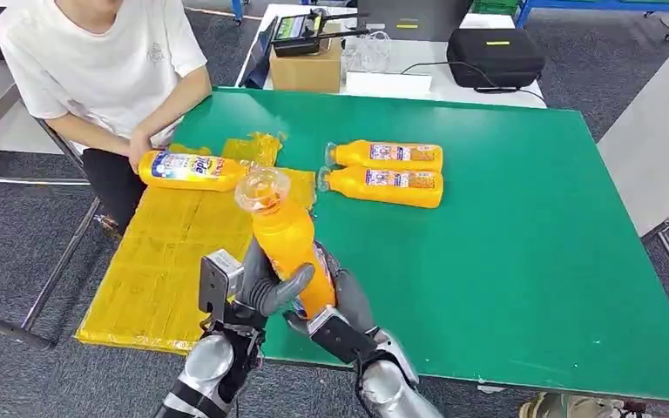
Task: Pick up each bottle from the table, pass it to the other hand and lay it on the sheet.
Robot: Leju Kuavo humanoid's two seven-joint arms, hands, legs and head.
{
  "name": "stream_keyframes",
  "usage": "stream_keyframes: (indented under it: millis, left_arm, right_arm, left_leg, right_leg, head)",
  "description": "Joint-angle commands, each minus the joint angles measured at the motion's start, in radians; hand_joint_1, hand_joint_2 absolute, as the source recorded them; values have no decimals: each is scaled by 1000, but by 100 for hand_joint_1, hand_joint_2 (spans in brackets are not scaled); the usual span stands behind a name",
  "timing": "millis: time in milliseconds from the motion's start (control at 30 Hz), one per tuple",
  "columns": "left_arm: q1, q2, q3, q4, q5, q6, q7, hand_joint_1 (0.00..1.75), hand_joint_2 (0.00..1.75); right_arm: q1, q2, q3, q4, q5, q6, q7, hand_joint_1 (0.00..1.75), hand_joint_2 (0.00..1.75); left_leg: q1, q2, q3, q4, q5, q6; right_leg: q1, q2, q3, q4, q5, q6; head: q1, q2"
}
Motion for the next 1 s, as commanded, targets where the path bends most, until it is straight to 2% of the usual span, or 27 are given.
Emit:
stream_keyframes:
  millis: [33, 100, 267, 367, 400, 433, 567, 600, 767, 1000]
  left_arm:
    - [-68, 24, -23, 78, 42, -25, 56, 175, 175]
    - [-76, 21, -16, 96, 104, -63, 94, 175, 175]
    - [-86, 37, -18, 96, 104, -48, 85, 175, 175]
    - [-109, 65, -22, 85, -171, 206, 7, 175, 175]
    - [-119, 77, -22, 92, -328, 335, -25, 175, 175]
    - [-128, 81, 6, 101, -431, 415, -20, 175, 175]
    - [-148, 100, 91, 146, -597, 498, -20, 175, 175]
    - [-163, 112, 108, 188, -729, 576, 13, 175, 175]
    - [-189, 118, 156, 258, -798, 587, 16, 175, 175]
    - [-269, 164, 195, 442, -1063, 631, 158, 175, 175]
  right_arm:
    - [-5, -25, 1, 17, -2, -66, -11, 0, 0]
    - [0, -25, -16, 7, -20, -76, -8, 0, 0]
    - [5, -27, -64, -23, -74, -78, -23, 0, 0]
    - [24, -27, -90, -65, -88, -65, -31, 0, 0]
    - [29, -27, -97, -74, -90, -66, -34, 0, 0]
    - [35, -28, -105, -85, -90, -61, -34, 0, 0]
    - [57, -27, -130, -105, -67, -93, -17, 0, 0]
    - [64, -29, -134, -109, -68, -89, -17, 0, 0]
    - [78, -28, -157, -91, -64, -91, -16, 0, 0]
    - [89, -11, -162, -63, -62, -73, -23, 0, 0]
  left_leg:
    - [1, -4, 2, -2, 1, 3]
    - [1, -4, 1, -2, 1, 3]
    - [1, -3, 1, -1, 1, 3]
    - [0, -2, 0, -1, 0, 2]
    - [1, -4, 1, -1, 1, 3]
    - [0, -3, 0, -1, 1, 2]
    - [1, -2, 1, -2, 1, 2]
    - [0, -2, 1, -2, 1, 2]
    - [1, -2, 1, -1, 1, 2]
    - [1, -2, 2, -2, 1, 2]
  right_leg:
    - [3, -3, 3, -3, 1, -6]
    - [2, -3, 3, -3, 0, -6]
    - [2, -3, 2, -2, 0, -4]
    - [1, -2, 1, -1, 0, -3]
    - [2, -3, 2, -2, 0, -5]
    - [1, -3, 1, -1, 0, -4]
    - [2, -1, 2, -2, 1, -5]
    - [1, -1, 1, -1, 0, -3]
    - [1, -1, 2, -2, 1, -4]
    - [2, -2, 3, -2, 1, -5]
  head:
    - [0, 0]
    - [0, 0]
    - [-1, 0]
    - [-1, 0]
    - [0, 0]
    - [0, 0]
    - [-1, 0]
    - [-1, 0]
    - [0, 0]
    - [0, 0]
